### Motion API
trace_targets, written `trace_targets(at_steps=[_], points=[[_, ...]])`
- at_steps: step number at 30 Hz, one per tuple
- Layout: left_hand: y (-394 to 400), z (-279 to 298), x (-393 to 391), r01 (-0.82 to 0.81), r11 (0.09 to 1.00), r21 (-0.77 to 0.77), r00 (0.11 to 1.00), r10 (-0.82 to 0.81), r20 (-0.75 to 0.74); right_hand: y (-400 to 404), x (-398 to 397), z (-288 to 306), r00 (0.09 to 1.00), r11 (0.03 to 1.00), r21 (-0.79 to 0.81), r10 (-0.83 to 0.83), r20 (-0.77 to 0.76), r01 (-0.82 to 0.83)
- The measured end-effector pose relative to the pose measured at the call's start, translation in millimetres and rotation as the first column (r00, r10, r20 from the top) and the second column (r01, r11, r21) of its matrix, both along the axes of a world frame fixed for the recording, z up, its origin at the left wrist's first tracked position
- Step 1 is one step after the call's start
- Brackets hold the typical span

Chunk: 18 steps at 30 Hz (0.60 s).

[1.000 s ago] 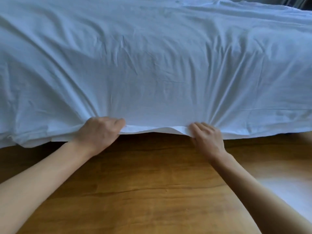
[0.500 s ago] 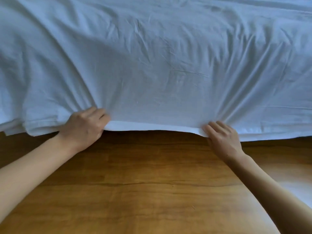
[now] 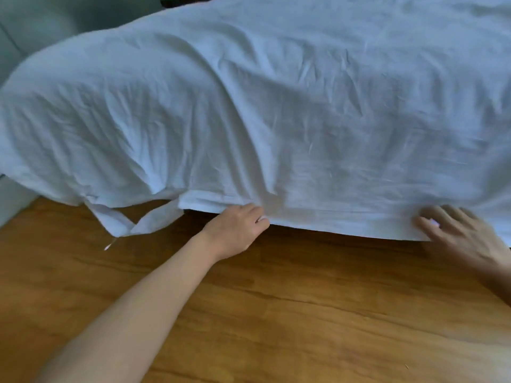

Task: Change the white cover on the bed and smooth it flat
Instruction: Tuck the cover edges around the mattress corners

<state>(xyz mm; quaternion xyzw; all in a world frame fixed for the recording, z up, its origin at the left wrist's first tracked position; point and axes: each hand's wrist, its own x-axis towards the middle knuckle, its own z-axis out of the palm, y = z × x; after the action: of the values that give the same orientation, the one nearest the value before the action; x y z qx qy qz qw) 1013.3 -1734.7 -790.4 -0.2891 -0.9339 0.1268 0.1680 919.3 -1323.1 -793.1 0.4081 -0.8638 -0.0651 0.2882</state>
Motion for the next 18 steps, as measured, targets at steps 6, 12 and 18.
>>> trace_targets(at_steps=[6,12,18], points=[[-65,-2,36,-0.164,0.985,0.062,0.976,0.171,-0.138,-124,14,31,0.910,0.885,0.236,0.415,-0.007,-0.401],[-134,-17,74,-0.342,0.920,0.192,0.856,0.389,-0.339,-258,30,43,0.762,0.739,0.301,0.645,-0.056,-0.603],[-125,-20,44,-0.304,0.946,0.114,0.847,0.324,-0.422,-330,42,-5,0.860,0.876,0.073,0.482,-0.166,-0.477]])
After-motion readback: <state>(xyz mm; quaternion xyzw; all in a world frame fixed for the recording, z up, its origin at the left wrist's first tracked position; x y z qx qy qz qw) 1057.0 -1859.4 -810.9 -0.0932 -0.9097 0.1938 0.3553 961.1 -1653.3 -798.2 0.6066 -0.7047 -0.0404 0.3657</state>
